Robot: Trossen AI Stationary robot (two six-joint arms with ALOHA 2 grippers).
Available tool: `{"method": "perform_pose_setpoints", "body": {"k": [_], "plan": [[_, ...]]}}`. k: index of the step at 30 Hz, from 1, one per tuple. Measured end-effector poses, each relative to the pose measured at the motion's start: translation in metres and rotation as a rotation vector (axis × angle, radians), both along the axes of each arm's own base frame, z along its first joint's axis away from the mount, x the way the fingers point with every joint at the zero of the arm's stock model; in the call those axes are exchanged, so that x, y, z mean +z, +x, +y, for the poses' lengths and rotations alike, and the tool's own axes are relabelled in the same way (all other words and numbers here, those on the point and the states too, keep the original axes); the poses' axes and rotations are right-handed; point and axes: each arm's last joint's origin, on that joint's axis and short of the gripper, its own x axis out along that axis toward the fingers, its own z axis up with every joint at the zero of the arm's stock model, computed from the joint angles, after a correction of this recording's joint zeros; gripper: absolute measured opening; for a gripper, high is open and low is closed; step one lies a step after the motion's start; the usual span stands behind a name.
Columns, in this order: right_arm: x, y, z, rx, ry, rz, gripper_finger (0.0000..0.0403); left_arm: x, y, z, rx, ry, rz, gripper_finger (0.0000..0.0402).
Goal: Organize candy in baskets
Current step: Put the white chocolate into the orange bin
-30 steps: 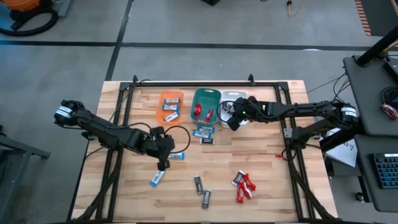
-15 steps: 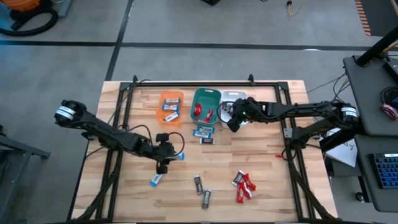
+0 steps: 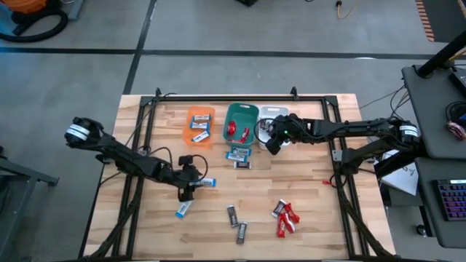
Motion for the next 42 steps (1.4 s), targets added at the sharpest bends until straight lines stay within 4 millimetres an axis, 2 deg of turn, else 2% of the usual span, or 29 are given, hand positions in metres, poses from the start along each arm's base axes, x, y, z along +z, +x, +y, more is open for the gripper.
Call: {"method": "perform_pose_setpoints", "body": {"k": [16,21,24,32,42], "plan": [[0.001,0.001,0.000,-0.007,-0.001,-0.012,0.0109,-0.027,0.007,-0.003,-0.024,-0.006,-0.009,0.0154],[0.001,0.001,0.000,-0.007,-0.001,-0.013,0.0109,-0.032,0.008,-0.003,-0.029,0.008,0.003,0.0104],[0.001,0.001,0.000,-0.007,-0.001,-0.013,0.0109,-0.032,0.007,-0.003,-0.026,0.012,0.003,0.0067],[0.001,0.001,0.000,-0.005,-0.003,-0.012,0.0109,-0.028,0.008,-0.003,-0.038,0.000,-0.036,0.0066],[0.001,0.001,0.000,-0.002,-0.005,-0.010,0.0109,-0.007,0.007,-0.003,-0.057,-0.016,-0.128,0.0066]]}}
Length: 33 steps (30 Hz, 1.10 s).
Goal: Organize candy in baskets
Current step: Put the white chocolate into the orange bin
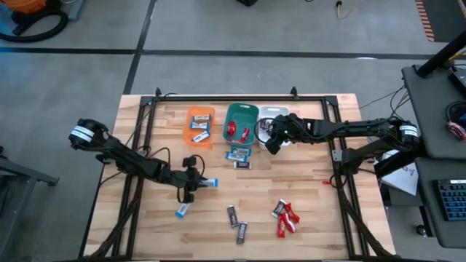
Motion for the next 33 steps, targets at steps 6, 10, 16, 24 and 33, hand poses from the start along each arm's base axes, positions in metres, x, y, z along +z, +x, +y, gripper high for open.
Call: {"method": "perform_pose_setpoints", "body": {"k": [6,10,16,24,33], "plan": [[0.000,0.000,0.000,0.000,0.000,0.000,0.0109,0.016,-0.003,0.003,0.019,0.014,-0.063,0.0065],[0.000,0.000,0.000,0.000,0.000,0.000,0.0109,0.026,-0.007,0.009,0.101,0.059,-0.091,0.0065],[0.000,0.000,0.000,-0.004,0.005,-0.003,0.0109,0.046,-0.011,0.031,0.404,0.073,-0.223,0.0067],[0.000,0.000,0.000,-0.008,0.007,-0.009,0.0109,0.061,-0.015,0.073,0.847,0.014,-0.397,0.0071],[0.000,0.000,0.000,-0.024,0.019,-0.018,0.0109,0.073,-0.003,0.113,0.983,-0.025,-0.374,0.0073]]}}
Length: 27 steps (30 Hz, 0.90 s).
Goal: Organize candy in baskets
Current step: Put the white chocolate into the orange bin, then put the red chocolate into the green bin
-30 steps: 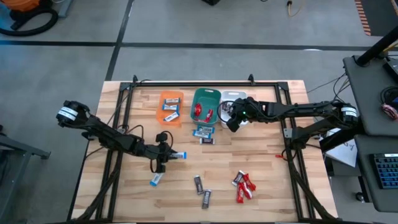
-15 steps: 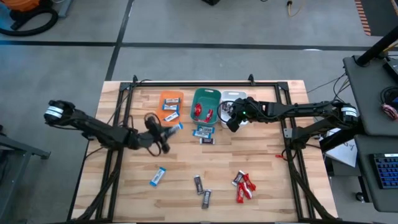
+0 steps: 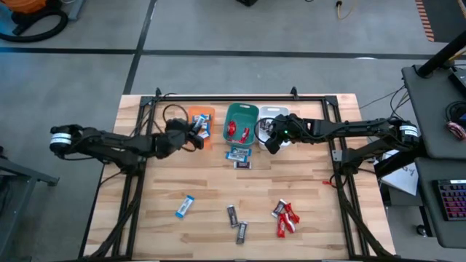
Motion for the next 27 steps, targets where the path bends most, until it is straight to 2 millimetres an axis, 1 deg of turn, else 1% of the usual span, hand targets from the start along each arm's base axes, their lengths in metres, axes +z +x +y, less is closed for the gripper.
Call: {"method": "perform_pose_setpoints", "body": {"k": [4,9,13,16,21,27], "plan": [[0.000,0.000,0.000,-0.006,0.004,-0.003,0.0109,-0.004,0.003,0.009,0.052,-0.036,0.097,0.0074],[0.000,0.000,0.000,-0.007,0.005,-0.004,0.0109,-0.010,0.010,0.017,0.079,-0.049,0.140,0.0074],[0.000,0.000,0.000,-0.012,0.012,-0.007,0.0109,-0.014,0.014,0.018,0.084,-0.060,0.159,0.0079],[0.000,0.000,0.000,-0.009,0.017,-0.008,0.0109,-0.013,0.019,0.019,0.090,-0.060,0.161,0.0094],[0.000,0.000,0.001,0.001,0.030,-0.011,0.0109,-0.008,0.026,0.021,0.096,-0.053,0.183,0.0133],[0.000,0.000,0.001,0.000,0.035,-0.011,0.0109,-0.007,0.028,0.022,0.094,-0.048,0.244,0.0162]]}}
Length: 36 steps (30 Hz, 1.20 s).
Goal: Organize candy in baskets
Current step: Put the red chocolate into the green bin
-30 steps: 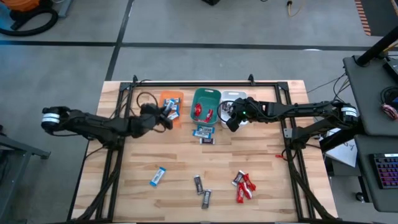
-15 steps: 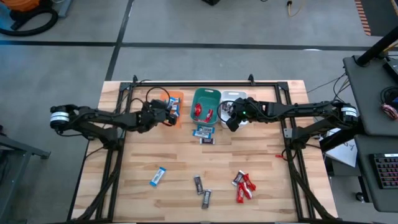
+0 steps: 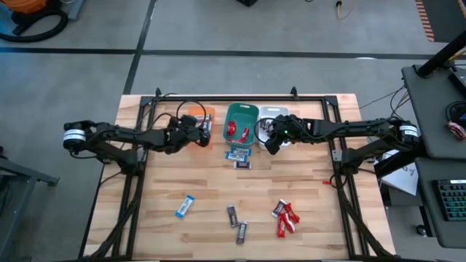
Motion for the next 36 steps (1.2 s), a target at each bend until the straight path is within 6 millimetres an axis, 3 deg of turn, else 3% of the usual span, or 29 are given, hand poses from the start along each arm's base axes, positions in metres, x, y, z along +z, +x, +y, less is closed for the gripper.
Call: {"method": "perform_pose_setpoints", "body": {"k": [8,19,27,36], "plan": [[0.003,0.000,0.005,0.093,0.104,-0.042,0.0109,0.010,-0.003,-0.005,-0.092,-0.010,0.001,0.0165],[0.006,0.002,0.033,0.261,0.495,-0.109,0.0109,0.033,0.003,-0.024,-0.367,0.042,0.034,0.0164],[-0.006,-0.012,0.072,0.138,0.724,0.121,0.0109,0.043,0.004,-0.047,-0.510,0.119,0.045,0.0164],[-0.012,-0.032,0.115,-0.039,0.852,0.349,0.0108,0.046,0.002,-0.050,-0.535,0.141,0.051,0.0164]]}}
